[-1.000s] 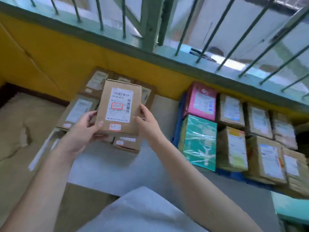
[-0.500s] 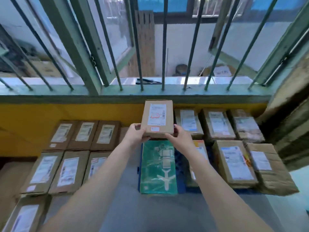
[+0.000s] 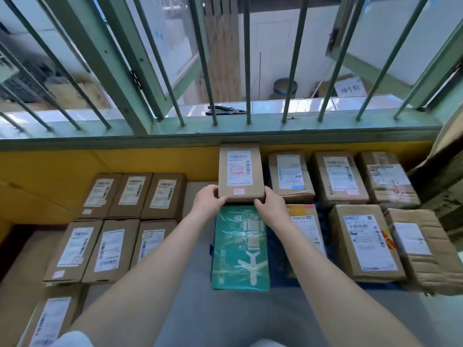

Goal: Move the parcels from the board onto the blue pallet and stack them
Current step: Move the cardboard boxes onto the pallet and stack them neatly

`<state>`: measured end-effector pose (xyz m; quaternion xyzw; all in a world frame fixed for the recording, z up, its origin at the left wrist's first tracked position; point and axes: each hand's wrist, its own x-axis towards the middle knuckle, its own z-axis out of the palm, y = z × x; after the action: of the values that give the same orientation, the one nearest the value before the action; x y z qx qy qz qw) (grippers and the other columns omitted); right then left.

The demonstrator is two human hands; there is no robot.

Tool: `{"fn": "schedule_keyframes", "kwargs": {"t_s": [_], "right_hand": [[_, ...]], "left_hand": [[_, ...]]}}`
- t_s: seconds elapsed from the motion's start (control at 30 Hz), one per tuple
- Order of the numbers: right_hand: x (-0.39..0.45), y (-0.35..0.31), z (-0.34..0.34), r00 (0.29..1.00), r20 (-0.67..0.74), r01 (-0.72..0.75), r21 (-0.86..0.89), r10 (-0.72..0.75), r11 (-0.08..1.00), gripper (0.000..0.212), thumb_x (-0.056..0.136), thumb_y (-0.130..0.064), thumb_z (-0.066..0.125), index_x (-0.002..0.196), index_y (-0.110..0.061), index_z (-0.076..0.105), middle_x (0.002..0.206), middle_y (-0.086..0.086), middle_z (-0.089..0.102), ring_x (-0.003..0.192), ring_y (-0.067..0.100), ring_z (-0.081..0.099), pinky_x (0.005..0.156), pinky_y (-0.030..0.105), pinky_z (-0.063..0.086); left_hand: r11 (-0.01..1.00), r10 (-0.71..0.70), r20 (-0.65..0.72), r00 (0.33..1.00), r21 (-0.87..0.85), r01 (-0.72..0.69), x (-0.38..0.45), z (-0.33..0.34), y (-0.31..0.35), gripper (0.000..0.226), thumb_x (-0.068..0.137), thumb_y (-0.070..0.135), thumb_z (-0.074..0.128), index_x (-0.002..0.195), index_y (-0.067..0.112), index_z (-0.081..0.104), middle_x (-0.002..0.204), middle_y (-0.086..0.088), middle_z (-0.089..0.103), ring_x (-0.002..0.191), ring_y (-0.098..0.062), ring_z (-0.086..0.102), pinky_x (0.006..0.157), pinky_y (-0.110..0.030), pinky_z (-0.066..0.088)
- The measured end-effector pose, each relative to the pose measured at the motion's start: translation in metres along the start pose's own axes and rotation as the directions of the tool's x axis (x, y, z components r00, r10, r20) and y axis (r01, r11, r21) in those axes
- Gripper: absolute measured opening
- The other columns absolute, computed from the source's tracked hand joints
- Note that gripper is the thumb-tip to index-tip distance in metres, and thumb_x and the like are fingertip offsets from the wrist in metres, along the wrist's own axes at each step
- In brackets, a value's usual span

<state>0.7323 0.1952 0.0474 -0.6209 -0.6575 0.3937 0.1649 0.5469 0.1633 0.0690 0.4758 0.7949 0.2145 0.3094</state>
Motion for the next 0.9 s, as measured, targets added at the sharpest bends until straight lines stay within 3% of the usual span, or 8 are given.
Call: {"fn": "schedule_keyframes", "kwargs": {"t_s": [0.1, 0.37, 0.53, 0.63, 0.73, 0.8, 0.83, 0.9], "right_hand": [[-0.001, 0.001, 0.005, 1.0, -0.008, -0.012, -0.019, 0.011, 1.0, 0.027, 0.093, -0.027, 0.058, 0.118, -0.019, 0.052, 0.114, 0.003, 0.066, 0.087, 0.015, 0.054, 0.072, 0.027, 0.041], [0.004, -0.007, 0.008, 0.997, 0.031, -0.069, 0.034, 0.068, 0.997, 0.03, 0.092, -0.033, 0.056, 0.121, -0.024, 0.052, 0.116, -0.001, 0.065, 0.087, 0.011, 0.052, 0.066, 0.024, 0.039], [0.005, -0.009, 0.012, 0.993, 0.056, -0.111, 0.054, 0.108, 0.992, 0.035, 0.094, -0.03, 0.056, 0.127, -0.022, 0.049, 0.125, 0.003, 0.063, 0.096, 0.014, 0.057, 0.075, 0.028, 0.049], [-0.001, -0.02, 0.002, 0.983, 0.076, -0.167, -0.007, 0.167, 0.986, 0.064, 0.096, -0.027, 0.054, 0.151, -0.014, 0.027, 0.139, 0.009, 0.054, 0.117, 0.024, 0.057, 0.092, 0.036, 0.051], [-0.018, -0.034, -0.002, 0.961, -0.265, -0.08, 0.02, 0.083, 0.997, 0.062, 0.095, -0.016, 0.053, 0.15, -0.013, 0.027, 0.136, 0.013, 0.053, 0.116, 0.025, 0.057, 0.093, 0.033, 0.053], [-0.032, -0.056, 0.008, 0.848, -0.528, 0.099, 0.096, -0.034, 0.991, 0.052, 0.094, -0.013, 0.052, 0.145, -0.013, 0.037, 0.136, 0.009, 0.053, 0.119, 0.016, 0.052, 0.092, 0.018, 0.045], [-0.036, -0.07, 0.02, 0.826, -0.558, 0.182, 0.13, -0.08, 0.975, 0.048, 0.095, -0.013, 0.052, 0.141, -0.014, 0.042, 0.135, 0.007, 0.053, 0.118, 0.012, 0.05, 0.087, 0.013, 0.045], [-0.041, -0.098, 0.058, 0.888, -0.435, 0.258, 0.195, -0.152, 0.946, 0.046, 0.094, -0.012, 0.049, 0.14, -0.012, 0.045, 0.136, 0.006, 0.053, 0.122, 0.014, 0.049, 0.093, 0.022, 0.048]], "left_hand": [[1.0, 0.017, -0.019, 1.0, -0.013, -0.017, 0.001, 0.003, 0.0, 0.035, 0.09, 0.024, 0.063, 0.124, 0.018, 0.062, 0.122, -0.002, 0.068, 0.108, -0.019, 0.062, 0.088, -0.028, 0.046], [0.995, -0.019, -0.035, 0.999, -0.102, 0.016, 0.001, 0.003, -0.008, 0.038, 0.09, 0.024, 0.063, 0.127, 0.018, 0.058, 0.125, -0.003, 0.065, 0.111, -0.019, 0.06, 0.083, -0.025, 0.042], [0.996, -0.012, -0.032, 0.999, -0.091, 0.009, 0.003, 0.003, -0.011, 0.036, 0.091, 0.025, 0.063, 0.125, 0.018, 0.061, 0.124, -0.003, 0.066, 0.109, -0.018, 0.06, 0.08, -0.024, 0.044], [0.995, -0.015, -0.015, 1.0, -0.095, 0.014, 0.003, 0.001, -0.01, 0.041, 0.091, 0.027, 0.063, 0.129, 0.014, 0.058, 0.128, -0.005, 0.064, 0.113, -0.019, 0.059, 0.081, -0.025, 0.043], [0.974, -0.088, -0.106, 0.991, -0.219, 0.063, -0.006, -0.015, -0.025, 0.048, 0.092, 0.03, 0.061, 0.137, 0.015, 0.051, 0.131, -0.003, 0.06, 0.115, -0.015, 0.056, 0.086, -0.026, 0.042], [0.944, -0.159, -0.214, 0.964, -0.318, 0.085, -0.022, -0.03, -0.055, 0.042, 0.093, 0.028, 0.058, 0.133, 0.019, 0.054, 0.126, 0.0, 0.06, 0.109, -0.01, 0.055, 0.084, -0.025, 0.043], [0.93, -0.208, -0.261, 0.943, -0.351, 0.108, -0.031, -0.036, -0.076, 0.038, 0.093, 0.025, 0.057, 0.13, 0.02, 0.056, 0.124, 0.0, 0.06, 0.106, -0.011, 0.055, 0.084, -0.025, 0.044], [0.887, -0.34, -0.297, 0.892, -0.418, 0.198, -0.053, -0.047, -0.123, 0.033, 0.092, 0.018, 0.055, 0.125, 0.016, 0.058, 0.122, -0.004, 0.061, 0.106, -0.017, 0.058, 0.088, -0.031, 0.049]]}}
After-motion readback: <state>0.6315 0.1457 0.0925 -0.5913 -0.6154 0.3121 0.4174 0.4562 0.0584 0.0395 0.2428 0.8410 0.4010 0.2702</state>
